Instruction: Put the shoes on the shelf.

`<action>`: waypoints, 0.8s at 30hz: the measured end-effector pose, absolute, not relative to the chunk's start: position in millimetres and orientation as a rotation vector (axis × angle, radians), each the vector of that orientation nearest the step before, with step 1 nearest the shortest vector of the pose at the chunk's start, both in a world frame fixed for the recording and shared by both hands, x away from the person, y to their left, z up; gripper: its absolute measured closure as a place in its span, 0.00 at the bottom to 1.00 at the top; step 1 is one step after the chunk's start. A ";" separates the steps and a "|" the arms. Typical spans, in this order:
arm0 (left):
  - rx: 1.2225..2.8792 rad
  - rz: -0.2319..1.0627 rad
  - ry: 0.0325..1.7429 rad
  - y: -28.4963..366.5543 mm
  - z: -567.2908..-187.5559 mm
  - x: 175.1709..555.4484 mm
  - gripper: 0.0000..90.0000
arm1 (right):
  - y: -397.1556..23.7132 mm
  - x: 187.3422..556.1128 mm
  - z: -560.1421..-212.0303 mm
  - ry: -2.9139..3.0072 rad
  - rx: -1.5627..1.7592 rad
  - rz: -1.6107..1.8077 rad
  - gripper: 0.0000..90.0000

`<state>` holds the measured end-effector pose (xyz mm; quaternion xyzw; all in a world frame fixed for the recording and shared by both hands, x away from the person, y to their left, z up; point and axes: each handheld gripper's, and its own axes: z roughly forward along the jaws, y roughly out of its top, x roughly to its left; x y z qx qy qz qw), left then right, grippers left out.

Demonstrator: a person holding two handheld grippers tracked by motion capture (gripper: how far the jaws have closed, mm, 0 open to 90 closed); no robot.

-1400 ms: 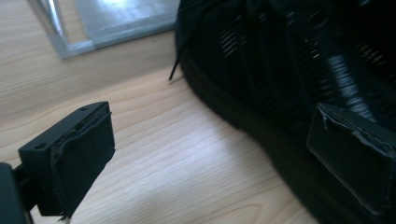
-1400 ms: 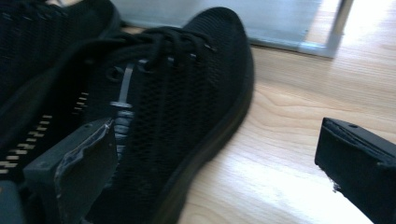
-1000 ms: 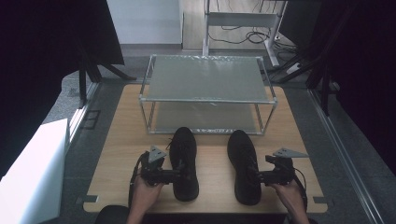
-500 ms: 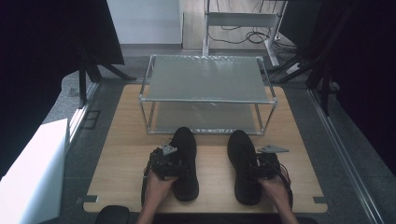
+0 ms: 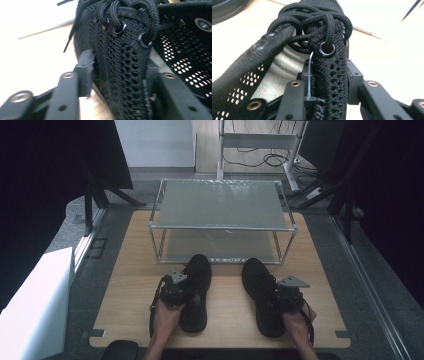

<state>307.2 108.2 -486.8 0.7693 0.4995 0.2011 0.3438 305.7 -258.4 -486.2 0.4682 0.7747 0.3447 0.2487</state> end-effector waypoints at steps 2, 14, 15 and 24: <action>2.003 0.536 1.301 110.1 -486.5 308.5 0.72 | -262.0 306.9 -486.5 2.101 1.296 0.968 0.79; 1.915 0.429 1.313 135.9 -487.5 313.7 0.89 | -284.1 311.0 -485.7 2.039 1.537 1.169 0.84; 1.900 0.403 1.313 139.5 -487.8 314.6 0.89 | -285.7 311.5 -485.8 2.033 1.556 1.186 0.84; 1.786 0.255 1.318 155.4 -488.0 316.7 0.89 | -294.4 312.5 -485.0 2.004 1.679 1.409 0.84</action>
